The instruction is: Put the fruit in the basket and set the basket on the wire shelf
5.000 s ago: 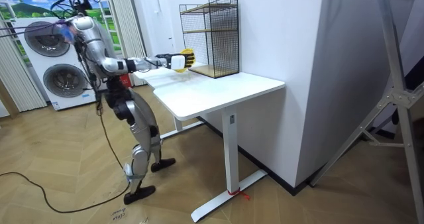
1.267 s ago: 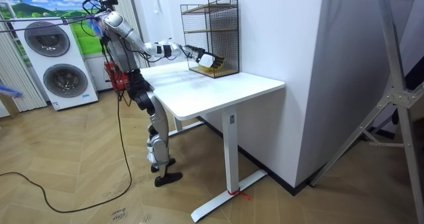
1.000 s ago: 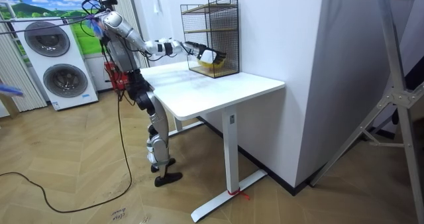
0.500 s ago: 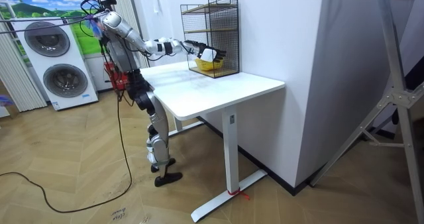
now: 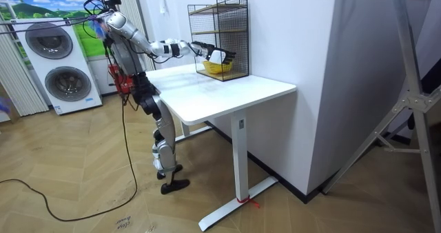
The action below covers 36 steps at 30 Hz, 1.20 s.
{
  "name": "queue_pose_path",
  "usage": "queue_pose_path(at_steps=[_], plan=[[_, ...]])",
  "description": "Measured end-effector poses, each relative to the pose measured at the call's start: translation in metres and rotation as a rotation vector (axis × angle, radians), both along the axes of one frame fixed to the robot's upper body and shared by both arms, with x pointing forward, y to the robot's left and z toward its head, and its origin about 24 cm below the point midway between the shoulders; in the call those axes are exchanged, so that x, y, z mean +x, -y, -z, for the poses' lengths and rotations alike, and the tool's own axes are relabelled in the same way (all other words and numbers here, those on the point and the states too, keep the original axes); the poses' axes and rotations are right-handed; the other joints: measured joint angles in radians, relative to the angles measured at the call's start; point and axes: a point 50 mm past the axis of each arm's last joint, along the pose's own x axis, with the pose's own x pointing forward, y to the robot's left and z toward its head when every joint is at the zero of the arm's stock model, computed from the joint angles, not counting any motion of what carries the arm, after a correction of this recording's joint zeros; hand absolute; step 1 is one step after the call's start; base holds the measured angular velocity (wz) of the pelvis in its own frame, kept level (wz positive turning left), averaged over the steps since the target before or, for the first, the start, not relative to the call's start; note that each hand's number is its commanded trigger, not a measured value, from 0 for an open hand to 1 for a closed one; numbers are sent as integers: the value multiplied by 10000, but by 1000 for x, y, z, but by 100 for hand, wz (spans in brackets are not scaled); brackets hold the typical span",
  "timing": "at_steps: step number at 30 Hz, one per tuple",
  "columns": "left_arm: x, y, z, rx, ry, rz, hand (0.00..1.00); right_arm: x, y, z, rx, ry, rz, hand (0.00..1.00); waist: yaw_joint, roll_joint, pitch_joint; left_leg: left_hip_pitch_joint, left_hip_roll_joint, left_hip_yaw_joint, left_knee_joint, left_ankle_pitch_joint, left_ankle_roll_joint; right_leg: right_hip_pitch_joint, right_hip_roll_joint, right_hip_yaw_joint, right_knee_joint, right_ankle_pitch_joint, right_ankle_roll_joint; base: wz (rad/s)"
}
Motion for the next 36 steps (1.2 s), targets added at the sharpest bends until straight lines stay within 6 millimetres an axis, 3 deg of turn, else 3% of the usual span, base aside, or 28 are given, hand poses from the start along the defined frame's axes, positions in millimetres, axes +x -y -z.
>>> queue_pose_path(at_steps=[4,8,10,13,16,25,31,36], plan=[[1,-5,-3,135,144,-82,0,1,3,-7,-644,402,-82,0,43,-2,-2,-9,1,12,-9,-2,-3,-6,12,42,18,0,0,-3],[2,-2,-18,138,839,126,0,3,3,-30,-1884,1576,-308,0,181,-10,-7,-12,0,14,-30,19,-20,-2,49,64,19,7,-11,-1],[2,-3,-19,148,914,152,0,1,2,-34,-2181,1899,-368,0,203,-51,-37,46,7,9,-32,24,-28,7,33,65,3,11,-18,0],[1,-8,-18,391,903,70,0,-8,6,-31,-2687,2124,-378,0,243,-207,-147,143,13,-17,-60,27,-44,108,52,137,-1,4,-26,0],[-3,-16,-16,824,1140,102,0,-14,13,-26,-3123,2135,-501,0,219,-233,-179,156,18,-36,-93,25,-45,197,58,119,-128,10,-17,0],[-32,-28,6,1320,1128,262,0,-35,22,-25,-3346,2608,-537,0,217,-306,-131,223,24,-34,-174,43,-67,225,46,18,-111,8,-38,0],[-35,-30,3,1428,1423,181,0,-39,29,-26,-3751,2701,-452,0,213,-472,-27,247,25,-11,-219,37,-105,203,71,131,-103,-21,-20,-3],[-36,-31,2,1375,1462,129,0,-46,32,-26,-3867,2782,-433,0,209,-480,-23,251,25,-2,-246,33,-127,175,91,220,-89,-21,-27,-1]])
